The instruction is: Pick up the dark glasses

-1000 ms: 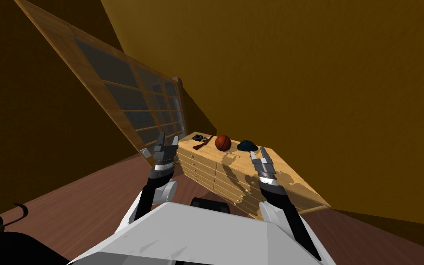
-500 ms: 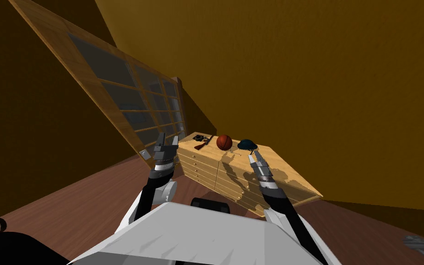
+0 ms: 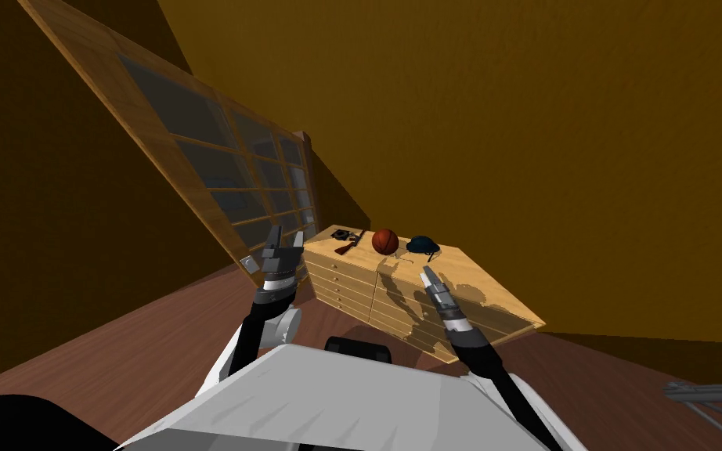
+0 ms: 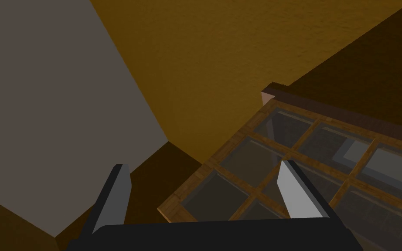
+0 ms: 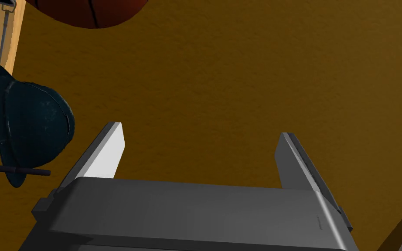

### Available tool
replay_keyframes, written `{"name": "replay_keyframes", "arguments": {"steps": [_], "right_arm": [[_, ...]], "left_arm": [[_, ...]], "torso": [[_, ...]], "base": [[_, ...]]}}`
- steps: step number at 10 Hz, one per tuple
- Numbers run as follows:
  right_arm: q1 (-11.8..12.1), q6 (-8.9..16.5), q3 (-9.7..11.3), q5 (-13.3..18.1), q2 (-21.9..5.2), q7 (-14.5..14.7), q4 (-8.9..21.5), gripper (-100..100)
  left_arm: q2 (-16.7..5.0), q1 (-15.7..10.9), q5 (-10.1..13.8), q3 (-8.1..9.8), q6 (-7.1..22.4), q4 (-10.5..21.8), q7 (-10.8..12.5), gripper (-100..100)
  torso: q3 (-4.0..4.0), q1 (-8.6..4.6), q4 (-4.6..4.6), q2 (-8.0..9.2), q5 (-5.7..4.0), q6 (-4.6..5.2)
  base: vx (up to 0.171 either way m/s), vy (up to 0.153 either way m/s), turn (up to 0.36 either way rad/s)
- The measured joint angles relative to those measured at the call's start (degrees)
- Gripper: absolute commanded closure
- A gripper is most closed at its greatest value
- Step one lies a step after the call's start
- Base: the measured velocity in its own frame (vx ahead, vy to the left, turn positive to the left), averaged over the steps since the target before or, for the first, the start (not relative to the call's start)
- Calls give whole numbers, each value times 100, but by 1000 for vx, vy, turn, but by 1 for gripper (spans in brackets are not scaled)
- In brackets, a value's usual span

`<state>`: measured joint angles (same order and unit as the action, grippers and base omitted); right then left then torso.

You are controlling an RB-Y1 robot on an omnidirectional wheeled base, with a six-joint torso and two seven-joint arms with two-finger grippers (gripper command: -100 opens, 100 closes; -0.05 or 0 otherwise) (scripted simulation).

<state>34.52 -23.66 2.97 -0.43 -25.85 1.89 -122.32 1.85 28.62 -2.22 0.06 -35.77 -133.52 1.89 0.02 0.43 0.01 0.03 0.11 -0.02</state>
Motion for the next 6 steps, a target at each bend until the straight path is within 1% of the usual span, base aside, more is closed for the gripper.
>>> {"name": "replay_keyframes", "arguments": {"steps": [1,2,3,4,5,6], "right_arm": [[14,17,27,35,-191,35,87,-100],[28,20,75,74,-307,81,159,-100],[102,-63,151,142,-456,155,330,-100],[109,-59,178,166,-600,191,372,-100],[131,26,255,230,-760,247,411,-100],[148,53,284,256,-911,279,471,-100]], "left_arm": [[0,0,0,0,0,0,0,0],[0,0,0,0,0,0,0,0],[0,0,0,0,0,0,0,0],[0,0,0,0,0,0,0,0],[0,0,0,0,0,0,0,0],[0,0,0,0,0,0,0,0]], "torso": [[-2,-2,-1,-3,-1,-1],[-3,-12,-1,-5,-3,0],[-5,-10,-2,-8,-3,0],[-5,-14,-2,-8,-3,-1],[-3,-12,-1,-5,-3,-1],[-4,-15,-1,-6,-3,0]], "base": [[-5,76,-6],[6,88,14],[2,77,-3],[-10,82,28],[-4,75,11],[1,108,41]]}}
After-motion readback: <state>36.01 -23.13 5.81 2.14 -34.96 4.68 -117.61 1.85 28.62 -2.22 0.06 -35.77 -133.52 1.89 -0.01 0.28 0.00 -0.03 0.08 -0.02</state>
